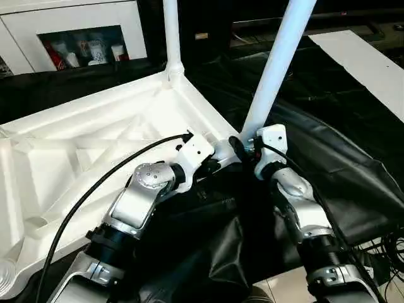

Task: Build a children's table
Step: Rotate leg to tighten

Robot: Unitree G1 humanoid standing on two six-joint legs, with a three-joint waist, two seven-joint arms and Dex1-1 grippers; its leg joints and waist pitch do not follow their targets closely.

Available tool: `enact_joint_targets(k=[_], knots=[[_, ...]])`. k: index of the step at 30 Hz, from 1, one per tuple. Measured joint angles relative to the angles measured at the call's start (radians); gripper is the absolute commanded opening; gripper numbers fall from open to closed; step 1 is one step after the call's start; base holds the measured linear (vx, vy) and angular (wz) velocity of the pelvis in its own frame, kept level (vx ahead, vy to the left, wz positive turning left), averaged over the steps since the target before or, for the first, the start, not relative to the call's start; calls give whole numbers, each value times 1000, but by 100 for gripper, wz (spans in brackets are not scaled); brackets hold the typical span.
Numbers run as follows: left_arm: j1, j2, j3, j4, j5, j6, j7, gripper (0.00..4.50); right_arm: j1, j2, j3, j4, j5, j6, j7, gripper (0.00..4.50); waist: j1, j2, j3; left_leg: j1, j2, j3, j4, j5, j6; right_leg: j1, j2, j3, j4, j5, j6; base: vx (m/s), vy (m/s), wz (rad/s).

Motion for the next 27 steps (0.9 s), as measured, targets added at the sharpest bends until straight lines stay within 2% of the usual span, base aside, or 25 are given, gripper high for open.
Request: enact_joint_targets(k=[3, 5, 9, 13, 18, 23, 27], knots=[[2, 15, -1, -5, 0, -3, -6, 0, 20, -3, -4, -18, 30, -14, 49, 343, -2, 0, 0, 0, 1, 0, -2, 1, 2, -1, 1, 0, 0, 0, 0, 0, 0, 0], [3, 30, -2, -11, -1, -4, -19, 0, 36, -22, 4, -41, 33, -12, 88, 379, -3, -2, 1, 0, 1, 0, -4, 1, 2, -2, 1, -1, 0, 0, 0, 0, 0, 0], [5, 69, -7, -29, -1, -6, -55, 0, 66, -77, 32, -114, 44, 30, 173, 407, -8, -5, 3, 1, 2, 0, -7, 1, 2, -4, 4, 0, 0, 1, -1, 0, 0, 0], [27, 149, -24, -74, -8, -46, -145, 0, 117, -207, 63, -232, 101, 93, 363, 407, -6, -7, 3, 2, 5, -1, -9, 3, 4, -5, 8, -1, 0, -2, -2, 0, 0, 0], [55, 247, -27, -113, -46, -83, -270, 0, 153, -327, 84, -299, 139, 104, 554, 407, -3, -8, 2, 1, 6, 0, -8, 3, 5, -5, 8, -2, 2, -8, -7, 0, 0, 0], [75, 319, -34, -153, -89, -97, -398, 0, 164, -375, 112, -329, 156, 116, 663, 407, 5, -8, 2, 4, 6, 0, -5, 3, 5, -5, 7, -3, 4, -8, -8, 0, 0, 0], [81, 322, -43, -162, -92, -97, -423, 0, 156, -381, 136, -330, 155, 126, 691, 407, 15, -8, 2, 5, 6, 3, -1, 3, 5, -4, 5, -1, 8, -8, -9, 0, 0, 0]])
